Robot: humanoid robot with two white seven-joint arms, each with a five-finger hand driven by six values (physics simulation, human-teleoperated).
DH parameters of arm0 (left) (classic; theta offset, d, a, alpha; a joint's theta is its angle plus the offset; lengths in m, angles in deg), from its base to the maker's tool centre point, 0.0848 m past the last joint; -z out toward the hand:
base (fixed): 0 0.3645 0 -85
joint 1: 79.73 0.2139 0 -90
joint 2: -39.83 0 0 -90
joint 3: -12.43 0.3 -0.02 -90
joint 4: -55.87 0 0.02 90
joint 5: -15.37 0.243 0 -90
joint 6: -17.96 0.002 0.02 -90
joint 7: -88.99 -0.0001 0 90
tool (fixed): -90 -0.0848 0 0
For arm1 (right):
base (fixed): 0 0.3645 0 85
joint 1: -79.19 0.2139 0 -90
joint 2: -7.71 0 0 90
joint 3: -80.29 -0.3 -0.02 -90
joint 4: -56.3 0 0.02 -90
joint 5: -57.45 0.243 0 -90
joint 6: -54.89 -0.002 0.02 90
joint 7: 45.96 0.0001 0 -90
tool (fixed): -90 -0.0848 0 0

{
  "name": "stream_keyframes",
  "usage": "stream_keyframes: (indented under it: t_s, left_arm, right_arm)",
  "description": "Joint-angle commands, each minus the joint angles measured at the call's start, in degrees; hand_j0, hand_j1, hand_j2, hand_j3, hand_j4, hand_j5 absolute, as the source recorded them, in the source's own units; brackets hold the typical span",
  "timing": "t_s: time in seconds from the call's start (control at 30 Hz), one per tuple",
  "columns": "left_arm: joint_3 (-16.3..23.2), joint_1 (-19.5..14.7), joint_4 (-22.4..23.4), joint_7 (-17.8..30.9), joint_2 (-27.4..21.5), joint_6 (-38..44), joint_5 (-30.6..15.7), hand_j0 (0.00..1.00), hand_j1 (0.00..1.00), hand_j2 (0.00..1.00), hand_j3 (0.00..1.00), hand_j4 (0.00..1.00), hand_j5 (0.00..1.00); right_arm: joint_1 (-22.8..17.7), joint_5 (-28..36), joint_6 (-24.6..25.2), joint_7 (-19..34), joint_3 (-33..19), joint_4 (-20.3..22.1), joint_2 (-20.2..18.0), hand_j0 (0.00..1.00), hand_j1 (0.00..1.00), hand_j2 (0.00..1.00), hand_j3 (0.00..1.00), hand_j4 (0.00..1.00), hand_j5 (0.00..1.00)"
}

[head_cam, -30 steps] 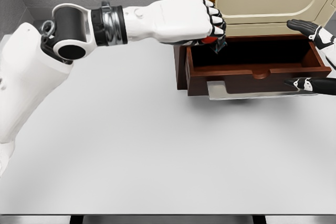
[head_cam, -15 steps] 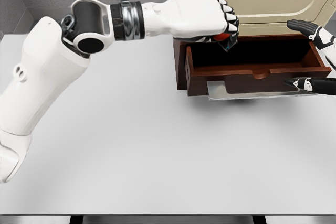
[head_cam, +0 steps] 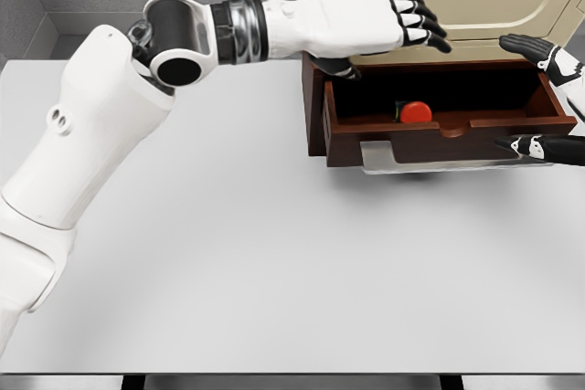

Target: Put the switch into the drawer with left arm, and close the drawer with right arm

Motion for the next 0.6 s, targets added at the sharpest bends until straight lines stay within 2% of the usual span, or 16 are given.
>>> stream_keyframes:
  t_s: [0.0, 0.1, 0.2, 0.37, 0.4, 0.57]
  left_arm:
    - [-0.23, 0.0, 0.12, -0.04, -1.44, 0.15, -0.62, 1.0, 1.0, 1.0, 1.0, 1.0, 1.0]
    - [-0.49, -0.17, -0.49, -0.04, -3.46, 0.15, -0.97, 1.0, 1.0, 1.0, 1.0, 1.0, 1.0]
    - [-0.32, 0.35, -4.1, -0.13, -10.75, 0.15, -7.11, 1.0, 1.0, 1.0, 1.0, 1.0, 1.0]
    - [-0.14, 1.32, -6.65, -0.13, -20.86, 0.15, -15.99, 1.0, 1.0, 1.0, 1.0, 1.0, 1.0]
    - [-0.14, 1.93, -6.74, -0.13, -22.27, 0.15, -17.75, 1.0, 1.0, 1.0, 1.0, 1.0, 1.0]
    - [-0.23, 2.11, -7.26, -0.3, -26.05, 0.15, -20.48, 1.0, 1.0, 1.0, 1.0, 1.0, 1.0]
  right_arm:
    - [0.0, 0.37, 0.0, -0.03, -0.01, 0.02, -0.08, 1.0, 1.0, 1.0, 1.0, 1.0, 1.0]
    - [0.0, 0.28, 0.0, -0.03, -0.01, 0.02, -0.08, 1.0, 1.0, 1.0, 1.0, 1.0, 1.0]
    - [0.0, 0.37, 0.0, -0.03, -0.01, 0.11, -0.08, 1.0, 1.0, 1.0, 1.0, 1.0, 1.0]
    - [-0.18, 0.37, 0.0, -0.03, -0.01, 0.11, 0.1, 1.0, 1.0, 1.0, 1.0, 1.0, 1.0]
    - [-0.61, 0.37, 0.0, -0.03, -0.01, 0.11, 0.01, 1.0, 1.0, 1.0, 1.0, 1.0, 1.0]
    - [-0.7, 0.37, 0.0, -0.03, -0.01, 0.11, -0.08, 1.0, 1.0, 1.0, 1.0, 1.0, 1.0]
